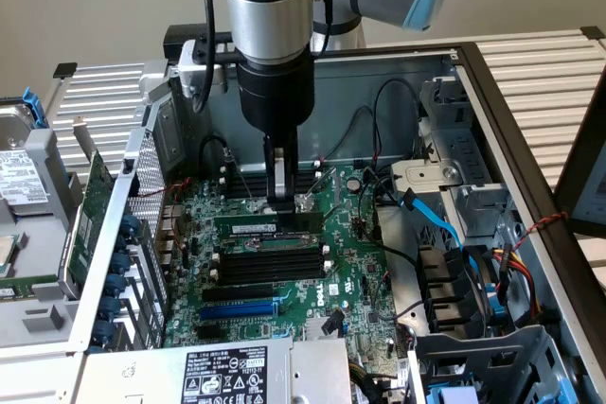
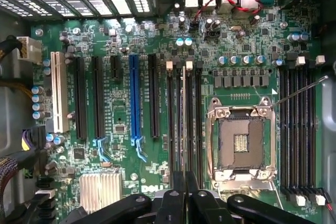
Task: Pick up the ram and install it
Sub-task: 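Insert the ram into the slot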
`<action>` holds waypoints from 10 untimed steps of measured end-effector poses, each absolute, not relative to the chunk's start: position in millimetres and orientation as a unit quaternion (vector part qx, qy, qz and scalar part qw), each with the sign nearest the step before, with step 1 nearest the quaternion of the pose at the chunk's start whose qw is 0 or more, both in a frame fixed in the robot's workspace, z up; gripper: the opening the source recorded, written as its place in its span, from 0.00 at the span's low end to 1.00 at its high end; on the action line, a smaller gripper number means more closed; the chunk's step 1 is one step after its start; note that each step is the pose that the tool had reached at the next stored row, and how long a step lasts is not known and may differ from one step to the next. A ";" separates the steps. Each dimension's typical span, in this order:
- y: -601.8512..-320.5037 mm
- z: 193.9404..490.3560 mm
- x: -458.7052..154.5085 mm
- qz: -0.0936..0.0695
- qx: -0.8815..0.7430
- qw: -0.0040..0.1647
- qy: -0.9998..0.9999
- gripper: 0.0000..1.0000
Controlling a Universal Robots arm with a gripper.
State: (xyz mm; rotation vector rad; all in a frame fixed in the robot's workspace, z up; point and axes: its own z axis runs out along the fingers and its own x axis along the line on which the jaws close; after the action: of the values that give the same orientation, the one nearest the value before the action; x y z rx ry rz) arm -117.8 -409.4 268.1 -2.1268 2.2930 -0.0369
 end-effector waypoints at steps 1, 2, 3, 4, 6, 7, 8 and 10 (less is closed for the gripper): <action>-409.3 267.1 -117.9 -0.012 -0.680 0.007 0.733 0.12; -409.4 266.0 -118.0 -0.012 -0.680 0.007 0.733 0.12; -409.4 265.0 -118.1 -0.012 -0.680 0.006 0.733 0.12; -409.3 264.2 -118.2 -0.012 -0.681 0.006 0.732 0.12; -409.3 262.7 -118.7 -0.013 -0.681 0.005 0.732 0.12; -409.3 262.0 -119.0 -0.013 -0.682 0.005 0.731 0.12; -409.4 261.3 -119.4 -0.013 -0.682 0.005 0.731 0.12; -409.4 260.1 -120.8 -0.014 -0.683 0.005 0.730 0.12</action>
State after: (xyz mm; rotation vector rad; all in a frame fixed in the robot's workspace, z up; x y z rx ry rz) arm -120.8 -409.4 260.1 -2.1398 2.2865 -0.0427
